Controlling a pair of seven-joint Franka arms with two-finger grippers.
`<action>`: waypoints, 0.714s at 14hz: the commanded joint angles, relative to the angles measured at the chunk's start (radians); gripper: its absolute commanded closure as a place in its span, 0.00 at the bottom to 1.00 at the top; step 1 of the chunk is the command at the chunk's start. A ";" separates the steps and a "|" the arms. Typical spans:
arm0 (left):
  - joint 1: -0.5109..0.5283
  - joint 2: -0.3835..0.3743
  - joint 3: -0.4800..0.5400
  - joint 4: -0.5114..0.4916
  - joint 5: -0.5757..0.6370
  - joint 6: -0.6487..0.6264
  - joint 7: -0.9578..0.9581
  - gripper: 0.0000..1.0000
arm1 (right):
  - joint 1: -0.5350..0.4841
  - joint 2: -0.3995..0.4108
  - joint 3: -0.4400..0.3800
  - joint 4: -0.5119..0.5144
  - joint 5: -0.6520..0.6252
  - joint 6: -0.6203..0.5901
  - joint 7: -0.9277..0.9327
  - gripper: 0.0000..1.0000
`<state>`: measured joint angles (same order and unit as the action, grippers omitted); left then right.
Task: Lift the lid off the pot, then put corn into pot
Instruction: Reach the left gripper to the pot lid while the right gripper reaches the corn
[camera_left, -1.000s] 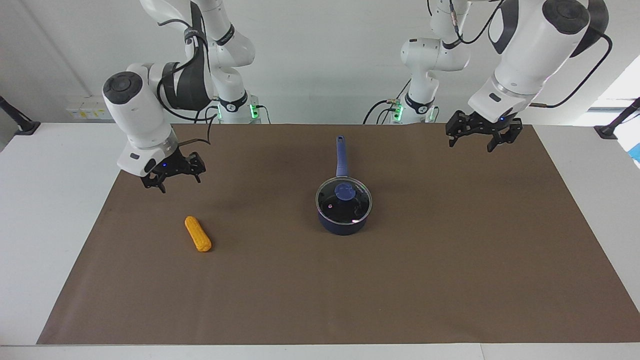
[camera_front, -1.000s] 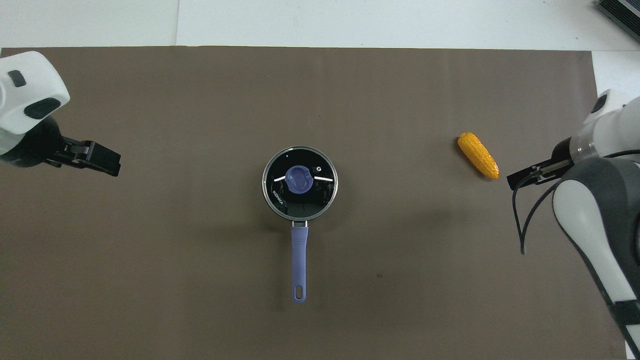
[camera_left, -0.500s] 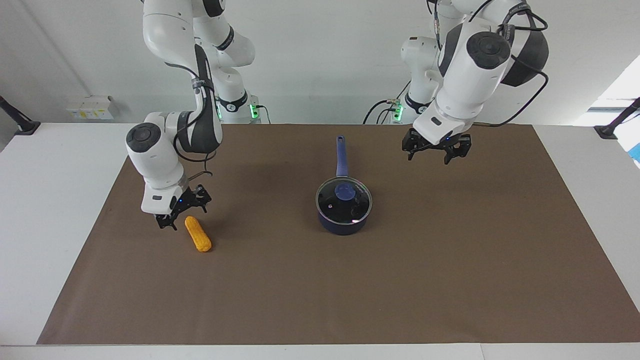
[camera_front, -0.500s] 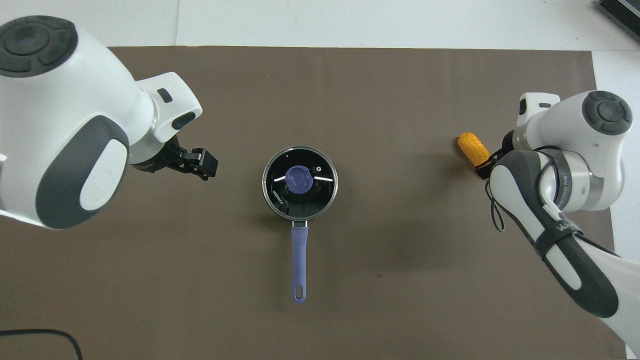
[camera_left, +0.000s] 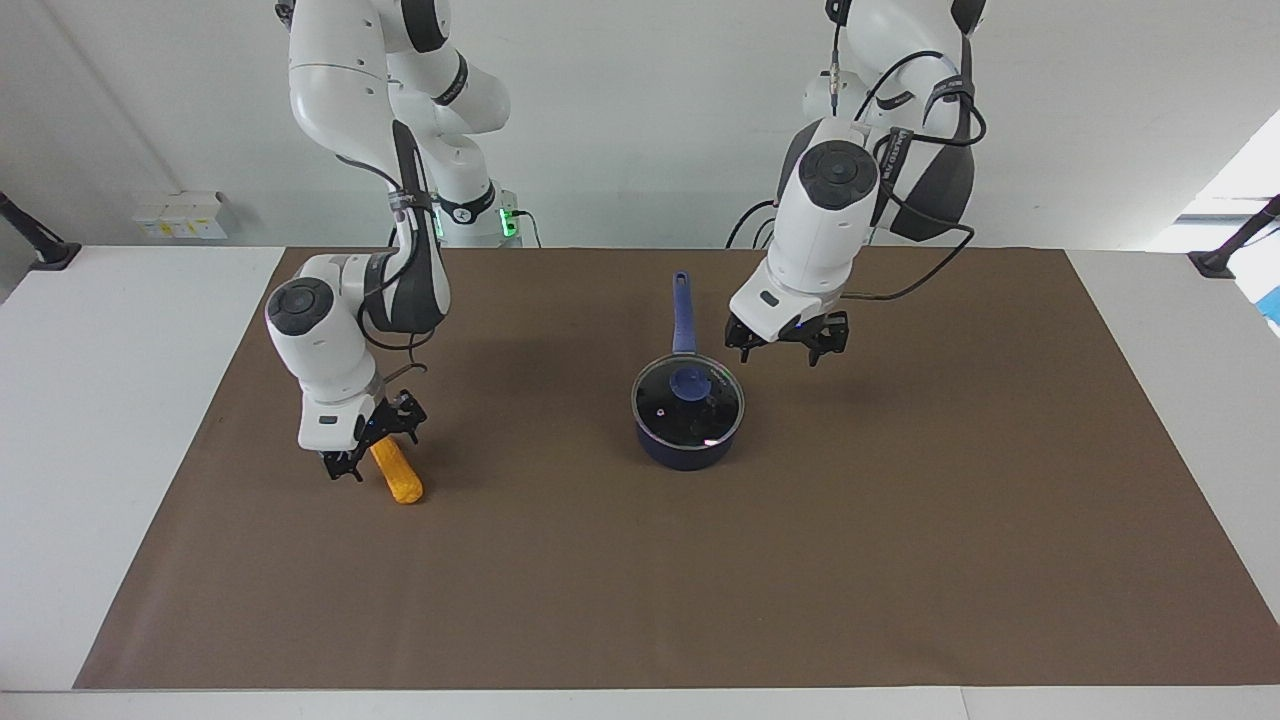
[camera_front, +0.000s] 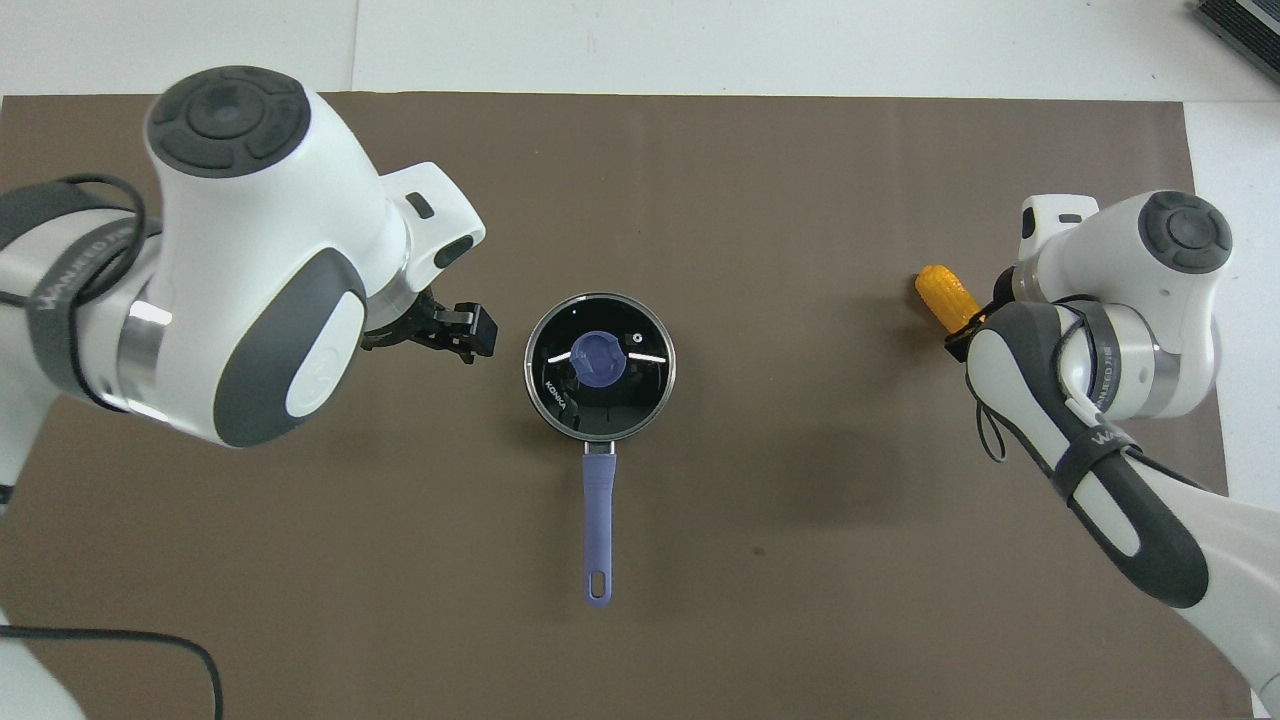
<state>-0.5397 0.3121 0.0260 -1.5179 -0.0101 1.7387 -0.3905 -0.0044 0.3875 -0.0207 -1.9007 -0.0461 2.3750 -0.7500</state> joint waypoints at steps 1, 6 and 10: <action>-0.052 0.045 0.015 0.005 0.024 0.059 -0.097 0.00 | -0.003 0.024 0.005 -0.006 0.005 0.053 -0.011 0.00; -0.098 0.051 0.014 0.005 0.015 0.134 -0.218 0.00 | -0.003 0.022 0.005 -0.006 0.005 0.047 0.001 0.78; -0.135 0.071 0.014 0.002 0.018 0.150 -0.260 0.00 | -0.002 0.022 0.008 -0.006 0.014 0.035 0.052 1.00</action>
<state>-0.6587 0.3767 0.0246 -1.5160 -0.0090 1.8704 -0.6161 -0.0026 0.4134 -0.0204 -1.9005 -0.0457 2.4095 -0.7227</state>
